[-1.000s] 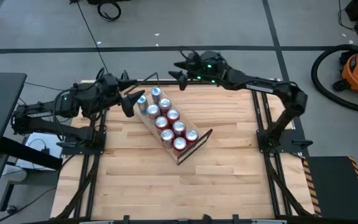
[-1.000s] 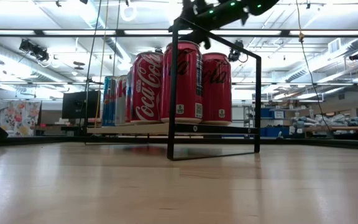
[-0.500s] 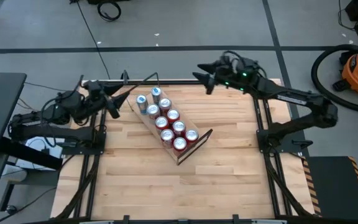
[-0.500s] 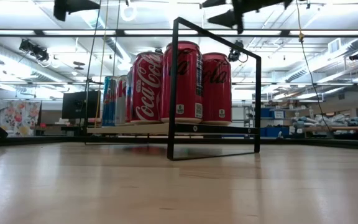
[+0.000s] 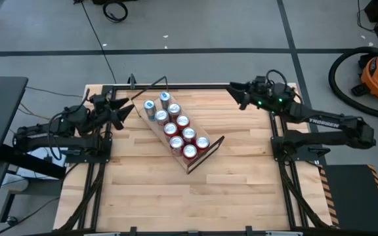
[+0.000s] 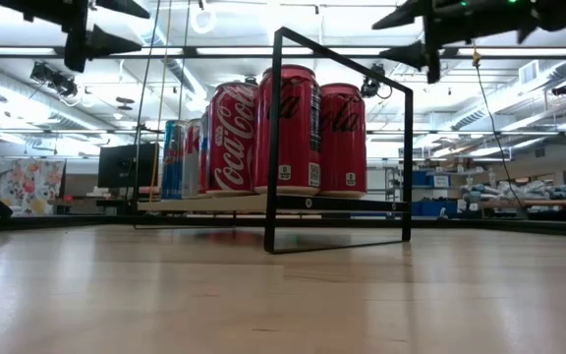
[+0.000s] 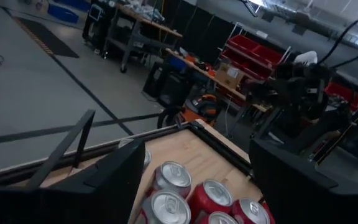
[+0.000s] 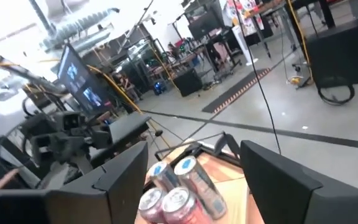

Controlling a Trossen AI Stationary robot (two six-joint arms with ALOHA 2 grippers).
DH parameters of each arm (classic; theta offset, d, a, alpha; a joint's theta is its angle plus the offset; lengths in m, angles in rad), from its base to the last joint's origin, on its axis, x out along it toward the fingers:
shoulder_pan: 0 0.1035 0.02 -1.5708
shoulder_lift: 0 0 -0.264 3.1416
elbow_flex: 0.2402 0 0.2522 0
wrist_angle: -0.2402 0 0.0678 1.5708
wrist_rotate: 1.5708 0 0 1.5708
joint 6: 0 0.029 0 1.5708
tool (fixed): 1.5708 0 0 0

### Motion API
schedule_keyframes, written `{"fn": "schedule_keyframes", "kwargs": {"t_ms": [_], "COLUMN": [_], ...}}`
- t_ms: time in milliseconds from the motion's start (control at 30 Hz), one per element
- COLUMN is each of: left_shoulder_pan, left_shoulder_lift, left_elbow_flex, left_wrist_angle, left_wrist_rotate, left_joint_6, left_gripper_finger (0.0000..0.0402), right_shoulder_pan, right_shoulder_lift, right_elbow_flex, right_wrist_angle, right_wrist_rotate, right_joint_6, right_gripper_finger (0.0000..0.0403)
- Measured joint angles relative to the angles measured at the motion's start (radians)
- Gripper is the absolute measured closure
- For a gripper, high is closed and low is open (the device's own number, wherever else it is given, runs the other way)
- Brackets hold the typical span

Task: Place canned beverage on shelf
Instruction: Return to Home Position

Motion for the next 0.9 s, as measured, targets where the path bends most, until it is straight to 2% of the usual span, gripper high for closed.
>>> {"fn": "schedule_keyframes", "kwargs": {"t_ms": [267,533,800,900], "left_shoulder_pan": [0.0,0.0,0.0,0.0], "left_shoulder_lift": [-0.142,-0.267,-0.294,-0.295], "left_elbow_flex": [-0.045,-0.153,-0.256,-0.285], "left_wrist_angle": [-0.004,-0.005,0.024,0.026], "left_wrist_rotate": [-0.016,-0.024,-0.024,-0.024], "left_joint_6": [-0.034,-0.135,-0.224,-0.269], "left_gripper_finger": [0.0105,0.0105,0.0105,0.0105], "right_shoulder_pan": [0.0,-0.001,-0.001,-0.001], "right_shoulder_lift": [-0.187,-0.318,-0.379,-0.406], "right_elbow_flex": [-0.146,-0.284,-0.467,-0.523], "right_wrist_angle": [0.017,0.045,0.328,0.374], "right_wrist_rotate": [0.071,0.08,0.088,0.095], "right_joint_6": [0.068,0.156,0.26,0.284], "right_gripper_finger": [0.0148,0.015,0.015,0.015]}}
